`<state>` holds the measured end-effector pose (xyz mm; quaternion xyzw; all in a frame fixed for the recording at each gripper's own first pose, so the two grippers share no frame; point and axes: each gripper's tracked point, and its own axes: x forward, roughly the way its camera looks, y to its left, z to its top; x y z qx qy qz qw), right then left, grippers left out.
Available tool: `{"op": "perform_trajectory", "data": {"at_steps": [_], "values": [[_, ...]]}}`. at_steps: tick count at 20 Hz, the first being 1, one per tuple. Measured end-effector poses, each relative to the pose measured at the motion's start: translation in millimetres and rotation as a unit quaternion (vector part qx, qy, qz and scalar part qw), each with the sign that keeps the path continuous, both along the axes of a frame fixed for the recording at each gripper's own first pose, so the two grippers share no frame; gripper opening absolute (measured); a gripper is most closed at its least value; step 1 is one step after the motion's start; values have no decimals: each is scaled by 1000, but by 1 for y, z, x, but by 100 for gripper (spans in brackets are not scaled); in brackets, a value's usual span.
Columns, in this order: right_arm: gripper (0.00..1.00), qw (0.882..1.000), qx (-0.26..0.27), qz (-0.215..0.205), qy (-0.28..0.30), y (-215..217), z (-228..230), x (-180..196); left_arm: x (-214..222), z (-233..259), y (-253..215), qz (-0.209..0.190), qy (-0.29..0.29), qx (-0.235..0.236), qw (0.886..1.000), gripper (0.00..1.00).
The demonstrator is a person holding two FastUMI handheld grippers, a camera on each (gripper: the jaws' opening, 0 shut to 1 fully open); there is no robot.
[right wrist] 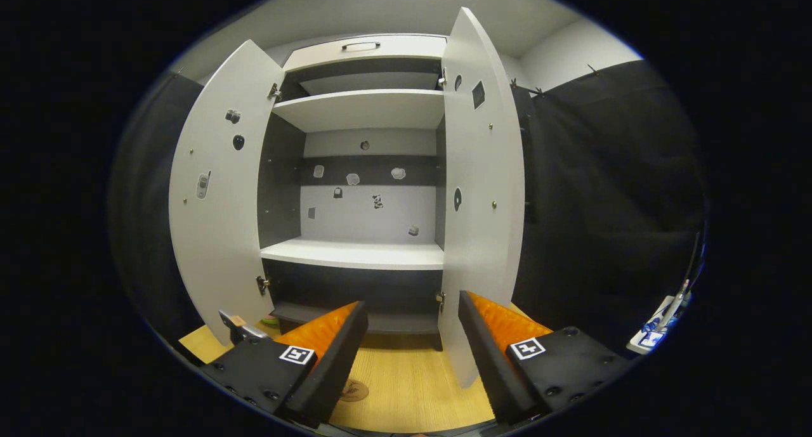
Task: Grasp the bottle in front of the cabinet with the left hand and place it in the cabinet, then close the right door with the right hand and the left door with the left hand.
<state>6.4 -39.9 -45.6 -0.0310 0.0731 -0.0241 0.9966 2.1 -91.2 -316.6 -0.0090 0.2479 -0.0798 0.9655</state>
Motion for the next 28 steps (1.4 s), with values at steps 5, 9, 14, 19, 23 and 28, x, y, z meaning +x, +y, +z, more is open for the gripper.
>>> {"op": "perform_trajectory", "data": {"at_steps": [5, 9, 14, 19, 23, 28], "values": [[96, 1000, -14, -19, 4, -12, -7, -6, 52, 119, -10, -34, -37, -52, 997, 70], [96, 1000, 9, -21, 0, -18, -6, -16, 114, 222, -23, -64, -91, -80, 991, 69], [96, 999, 21, -46, -13, -40, -6, -25, 190, 291, -57, -99, -104, -95, 985, 71], [95, 996, 26, -80, -15, -68, -11, -34, 286, 287, -58, -69, -101, -42, 992, 71], [96, 994, 35, -104, -10, -90, -20, -42, 335, 249, -63, -46, -79, 0, 996, 71], [96, 991, 54, -122, 11, -106, -45, -46, 335, 223, -68, -36, -56, 17, 998, 72]]}}
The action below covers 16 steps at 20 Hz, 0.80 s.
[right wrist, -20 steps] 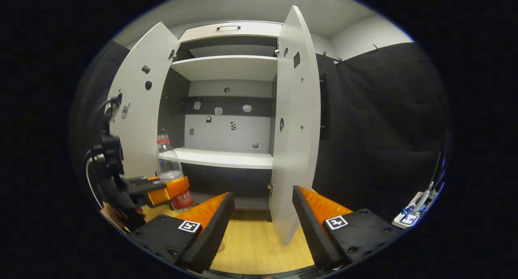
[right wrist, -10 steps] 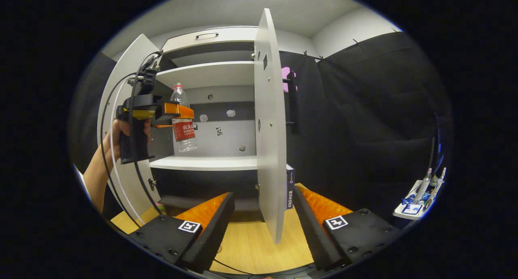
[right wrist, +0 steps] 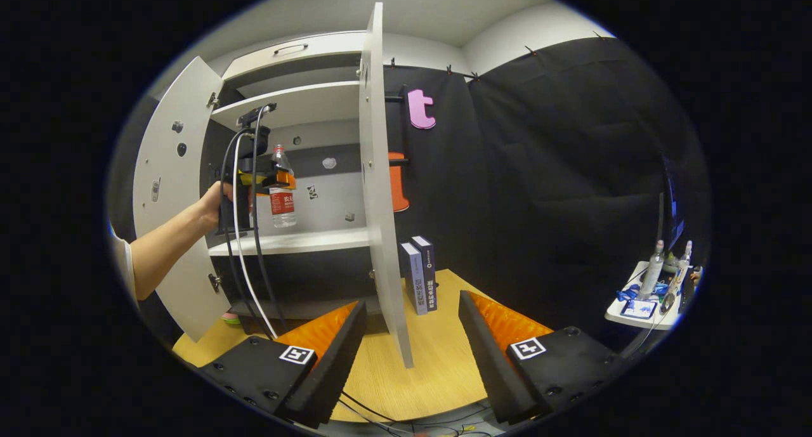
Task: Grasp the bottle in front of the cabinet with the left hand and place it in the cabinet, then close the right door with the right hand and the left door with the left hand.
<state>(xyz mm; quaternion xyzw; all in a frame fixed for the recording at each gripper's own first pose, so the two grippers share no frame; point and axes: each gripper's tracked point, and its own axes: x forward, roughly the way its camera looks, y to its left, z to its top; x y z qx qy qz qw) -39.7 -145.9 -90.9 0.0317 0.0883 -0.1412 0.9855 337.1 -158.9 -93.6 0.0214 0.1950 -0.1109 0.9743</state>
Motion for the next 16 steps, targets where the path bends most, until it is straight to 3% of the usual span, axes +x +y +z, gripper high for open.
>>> {"op": "perform_trajectory", "data": {"at_steps": [12, 16], "values": [[96, 1000, -8, -18, -1, -12, 3, -15, -5, -31, 5, 37, 30, 22, 999, 74], [96, 1000, -6, -19, 4, -13, 2, -19, -7, -31, 9, 38, 27, 17, 999, 81]]}}
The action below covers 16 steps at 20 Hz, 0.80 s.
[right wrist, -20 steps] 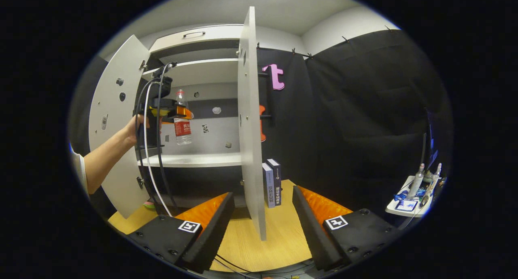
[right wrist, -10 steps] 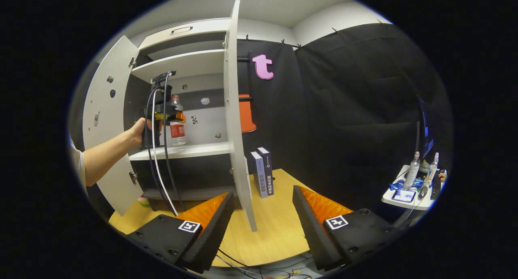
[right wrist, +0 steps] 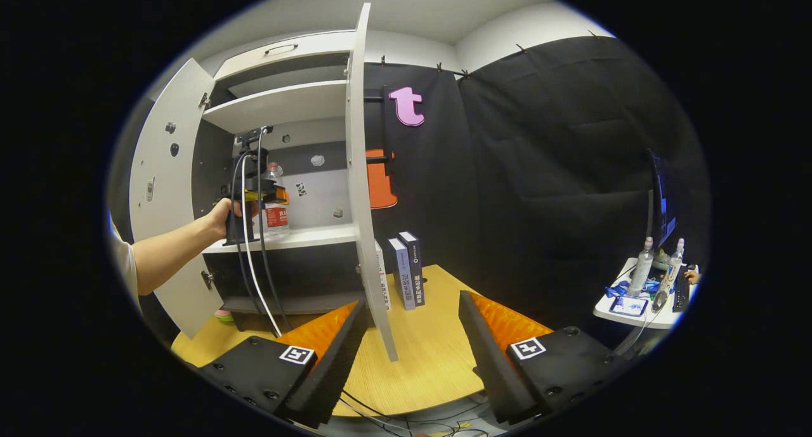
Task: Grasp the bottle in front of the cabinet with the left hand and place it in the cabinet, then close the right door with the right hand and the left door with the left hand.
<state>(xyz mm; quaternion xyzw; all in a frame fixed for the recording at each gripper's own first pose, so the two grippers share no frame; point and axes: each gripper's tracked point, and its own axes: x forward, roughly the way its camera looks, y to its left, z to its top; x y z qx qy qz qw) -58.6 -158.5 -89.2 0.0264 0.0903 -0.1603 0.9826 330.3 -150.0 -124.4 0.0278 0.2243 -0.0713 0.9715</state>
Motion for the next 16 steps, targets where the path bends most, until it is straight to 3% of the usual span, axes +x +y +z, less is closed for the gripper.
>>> {"op": "perform_trajectory", "data": {"at_steps": [1, 2, 7, 10, 16], "values": [[96, 1000, -1, 1, 0, 1, 0, 0, 0, 0, 0, 0, -1, -2, 1000, 93], [96, 1000, -1, 2, 0, 2, 1, 1, -1, 5, 2, 4, -9, -6, 1000, 97], [96, 1000, -2, 12, -3, 7, 3, 4, -6, 75, 17, 29, -109, -36, 993, 95], [96, 1000, -2, 19, -10, 8, 6, 8, -28, 120, 11, 11, -148, -54, 987, 93], [96, 999, -9, 39, -23, 14, 13, 20, -108, 176, 9, -23, -167, -78, 983, 92]]}}
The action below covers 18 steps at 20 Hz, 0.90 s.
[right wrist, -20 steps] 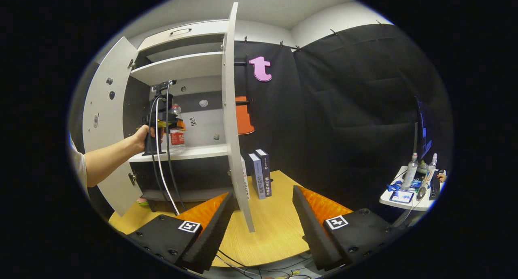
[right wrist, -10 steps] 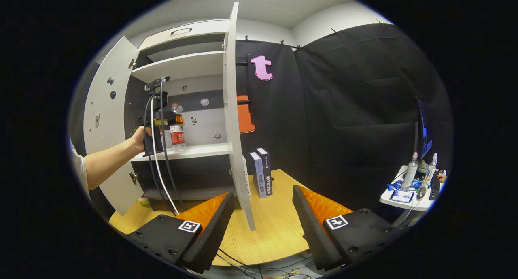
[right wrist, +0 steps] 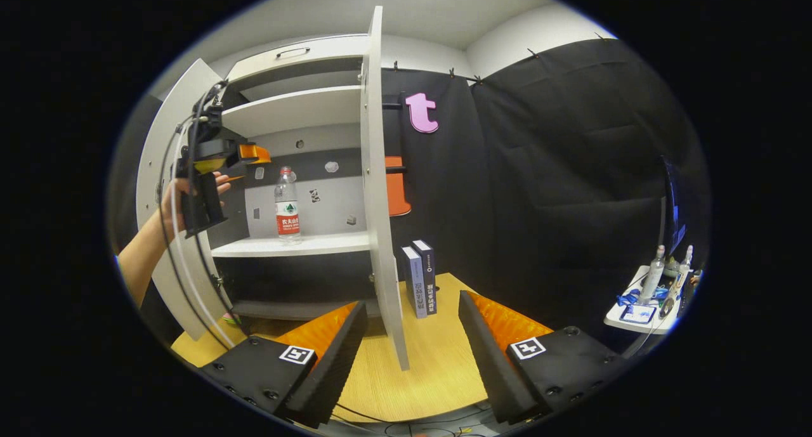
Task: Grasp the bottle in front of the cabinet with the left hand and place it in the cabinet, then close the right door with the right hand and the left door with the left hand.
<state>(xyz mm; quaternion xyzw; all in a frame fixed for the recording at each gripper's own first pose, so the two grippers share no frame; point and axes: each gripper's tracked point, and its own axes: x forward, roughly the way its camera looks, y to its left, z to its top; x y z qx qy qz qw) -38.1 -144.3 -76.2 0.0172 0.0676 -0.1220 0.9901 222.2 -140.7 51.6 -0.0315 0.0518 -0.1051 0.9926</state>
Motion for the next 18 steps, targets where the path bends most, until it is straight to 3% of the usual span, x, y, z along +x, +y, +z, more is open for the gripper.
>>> {"op": "perform_trajectory", "data": {"at_steps": [3, 10, 14, 18], "values": [[96, 1000, 0, 13, -7, 7, 4, 6, -54, 9, 6, 1, -6, 17, 1000, 92], [96, 999, -2, 37, -16, 19, 8, 14, -148, -47, 29, 41, 7, 29, 999, 95], [96, 999, 5, 43, -20, 22, 7, 22, -185, -69, 38, 69, 5, 66, 995, 95], [96, 998, 24, 30, -50, -2, 33, 27, -205, -70, 50, 96, -12, 66, 993, 94]]}}
